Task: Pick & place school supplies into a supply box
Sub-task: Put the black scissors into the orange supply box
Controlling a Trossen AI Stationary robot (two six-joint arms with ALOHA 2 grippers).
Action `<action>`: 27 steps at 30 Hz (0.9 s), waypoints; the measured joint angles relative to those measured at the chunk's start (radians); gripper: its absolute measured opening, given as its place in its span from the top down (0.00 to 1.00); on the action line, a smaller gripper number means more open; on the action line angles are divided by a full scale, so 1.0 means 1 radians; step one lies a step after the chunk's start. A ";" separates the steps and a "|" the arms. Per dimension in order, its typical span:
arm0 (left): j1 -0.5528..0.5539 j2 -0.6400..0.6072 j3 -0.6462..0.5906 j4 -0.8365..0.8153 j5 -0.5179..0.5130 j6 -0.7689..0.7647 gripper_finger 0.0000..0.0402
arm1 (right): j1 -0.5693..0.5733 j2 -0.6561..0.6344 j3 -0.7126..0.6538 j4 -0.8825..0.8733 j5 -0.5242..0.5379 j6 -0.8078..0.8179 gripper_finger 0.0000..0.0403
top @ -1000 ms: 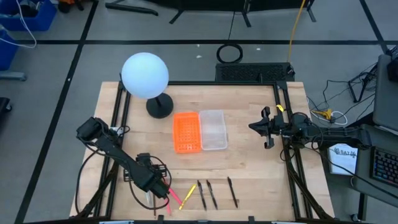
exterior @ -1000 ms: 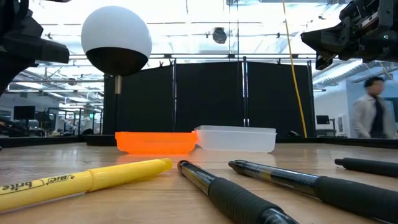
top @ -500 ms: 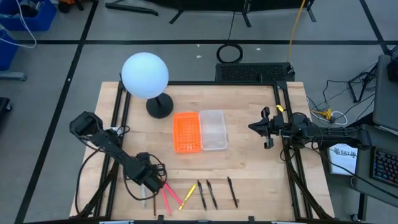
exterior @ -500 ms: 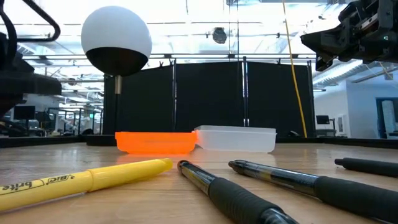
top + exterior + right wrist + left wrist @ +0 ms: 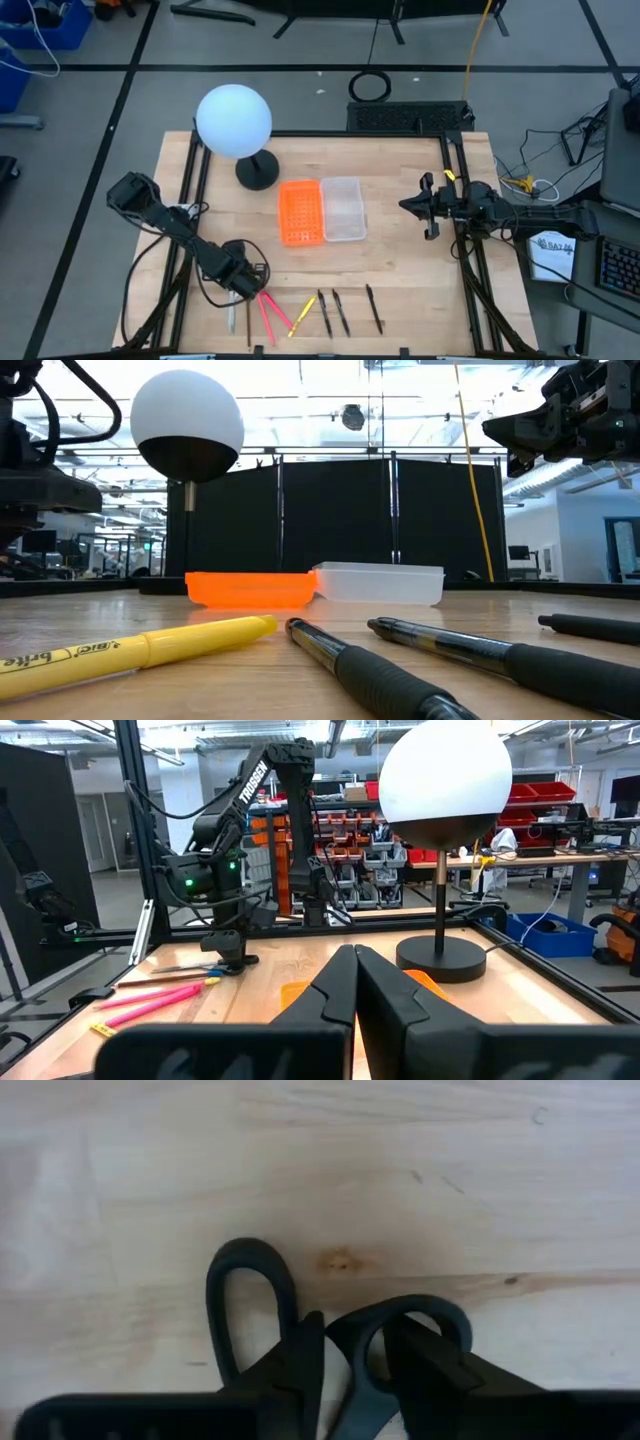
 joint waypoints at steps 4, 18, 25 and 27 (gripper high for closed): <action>0.008 0.000 0.000 0.009 -0.009 0.060 0.85 | 0.000 0.000 0.000 0.000 0.000 0.000 1.00; -0.014 -0.060 0.037 -0.133 -0.347 0.288 0.87 | 0.000 0.003 0.000 -0.001 0.001 0.000 1.00; -0.010 -0.215 0.042 -0.179 -0.522 0.294 0.87 | 0.000 0.003 0.000 -0.001 0.001 0.000 1.00; -0.004 -0.256 0.055 -0.170 -0.572 0.295 0.87 | 0.000 0.005 0.000 -0.001 0.002 0.000 1.00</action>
